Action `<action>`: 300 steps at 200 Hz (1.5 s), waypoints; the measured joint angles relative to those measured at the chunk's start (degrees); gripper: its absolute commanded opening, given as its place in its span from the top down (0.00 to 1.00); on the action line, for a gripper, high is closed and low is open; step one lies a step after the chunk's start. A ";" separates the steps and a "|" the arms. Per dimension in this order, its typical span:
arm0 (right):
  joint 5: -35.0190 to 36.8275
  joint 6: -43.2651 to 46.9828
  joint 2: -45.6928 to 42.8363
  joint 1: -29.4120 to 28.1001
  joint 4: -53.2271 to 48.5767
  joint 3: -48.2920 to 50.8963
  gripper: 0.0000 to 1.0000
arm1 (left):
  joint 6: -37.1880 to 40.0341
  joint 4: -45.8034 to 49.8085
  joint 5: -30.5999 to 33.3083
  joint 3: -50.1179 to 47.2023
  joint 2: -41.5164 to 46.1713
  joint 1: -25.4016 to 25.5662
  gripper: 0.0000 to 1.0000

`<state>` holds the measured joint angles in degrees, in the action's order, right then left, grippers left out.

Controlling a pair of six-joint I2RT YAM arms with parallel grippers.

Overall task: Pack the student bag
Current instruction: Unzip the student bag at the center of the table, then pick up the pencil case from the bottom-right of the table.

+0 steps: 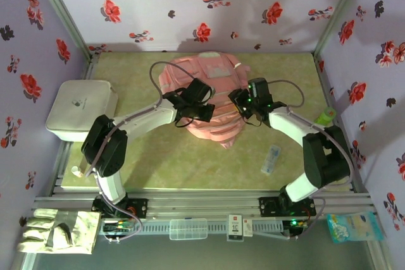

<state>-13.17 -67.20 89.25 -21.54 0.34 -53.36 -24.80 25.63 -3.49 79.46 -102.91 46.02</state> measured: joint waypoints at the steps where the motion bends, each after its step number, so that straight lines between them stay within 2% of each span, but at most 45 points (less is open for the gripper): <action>1: -0.02 0.00 0.04 0.00 0.04 -0.04 0.57 | -0.04 0.00 0.00 0.00 0.00 0.00 1.00; 51: 0.55 0.96 1.64 -0.02 -0.87 -1.75 0.87 | -0.02 0.11 0.37 -0.02 0.02 0.00 1.00; 87: 3.08 3.63 1.62 -0.17 -4.31 -3.80 0.93 | 2.80 0.20 1.55 -3.26 2.23 -1.75 1.00; 116: 3.74 6.19 1.62 -0.17 -6.73 -5.64 0.94 | 6.75 0.74 1.97 -7.37 6.64 -6.38 1.00; 144: 3.08 8.57 3.72 -0.17 -8.85 -8.90 0.94 | 9.62 -0.17 1.68 -7.52 7.19 -10.69 1.00; 163: 2.47 10.45 6.27 -0.17 -9.75 -11.39 0.88 | 10.43 -0.81 0.98 -6.78 6.36 -12.57 1.00; 174: 2.40 11.91 7.85 -0.17 -10.36 -13.14 0.81 | 10.43 -1.09 0.81 -5.84 5.38 -13.60 1.00; 200: 3.21 15.19 8.07 -0.15 -11.93 -14.03 0.46 | 10.40 -1.53 0.87 -5.11 4.44 -15.41 1.00; 202: 3.37 15.98 7.96 -0.13 -12.33 -14.03 0.44 | 10.43 -1.49 0.87 -5.11 4.46 -15.52 0.97; 208: 4.02 16.57 7.39 -0.09 -13.33 -14.03 0.37 | 10.43 -1.46 0.90 -5.11 4.46 -15.76 0.81; 217: 4.87 18.08 5.99 -0.04 -14.88 -13.57 0.32 | 10.47 -1.33 0.90 -5.16 4.50 -16.09 0.62; 252: 10.95 22.32 -8.13 0.17 -22.60 -6.19 0.22 | 9.88 -0.48 0.85 -8.24 8.57 -17.94 0.21; 270: 16.92 23.17 -15.96 0.20 -28.96 -1.73 0.20 | 8.90 -0.17 0.87 -10.47 13.27 -19.71 0.09; 300: 26.38 21.90 -22.60 0.37 -39.26 6.69 0.19 | 8.11 -0.52 1.51 -11.58 20.68 -22.43 0.00</action>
<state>13.21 -45.30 66.65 -21.17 -38.92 -46.68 -16.69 25.10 -1.98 67.88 -82.24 23.59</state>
